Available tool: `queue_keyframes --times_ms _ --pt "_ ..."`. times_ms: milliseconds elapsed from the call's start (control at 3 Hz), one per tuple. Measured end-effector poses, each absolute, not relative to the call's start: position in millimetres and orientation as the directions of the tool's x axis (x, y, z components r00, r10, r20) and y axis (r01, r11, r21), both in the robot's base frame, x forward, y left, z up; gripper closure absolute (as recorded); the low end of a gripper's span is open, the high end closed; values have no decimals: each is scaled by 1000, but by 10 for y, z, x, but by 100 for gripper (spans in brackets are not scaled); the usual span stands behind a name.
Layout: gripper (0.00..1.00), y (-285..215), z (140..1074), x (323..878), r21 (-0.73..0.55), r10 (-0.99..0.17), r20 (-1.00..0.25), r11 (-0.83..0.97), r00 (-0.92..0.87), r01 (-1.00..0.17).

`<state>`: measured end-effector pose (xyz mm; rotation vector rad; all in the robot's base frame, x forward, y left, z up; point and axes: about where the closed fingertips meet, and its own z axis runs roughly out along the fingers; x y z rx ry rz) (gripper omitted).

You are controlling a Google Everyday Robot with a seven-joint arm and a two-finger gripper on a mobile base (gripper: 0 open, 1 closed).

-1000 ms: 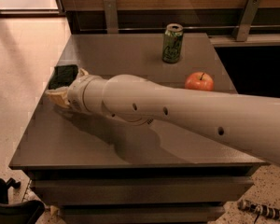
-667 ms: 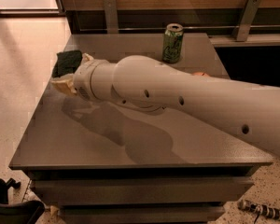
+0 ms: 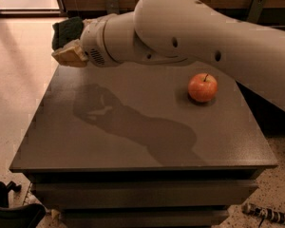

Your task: Pick sponge

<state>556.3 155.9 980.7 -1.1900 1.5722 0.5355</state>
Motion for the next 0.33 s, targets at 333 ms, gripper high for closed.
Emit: queue_keyframes --times_ms 333 --pt "100 1438 9981 5558 -213 -458 -888 355 29 -910"
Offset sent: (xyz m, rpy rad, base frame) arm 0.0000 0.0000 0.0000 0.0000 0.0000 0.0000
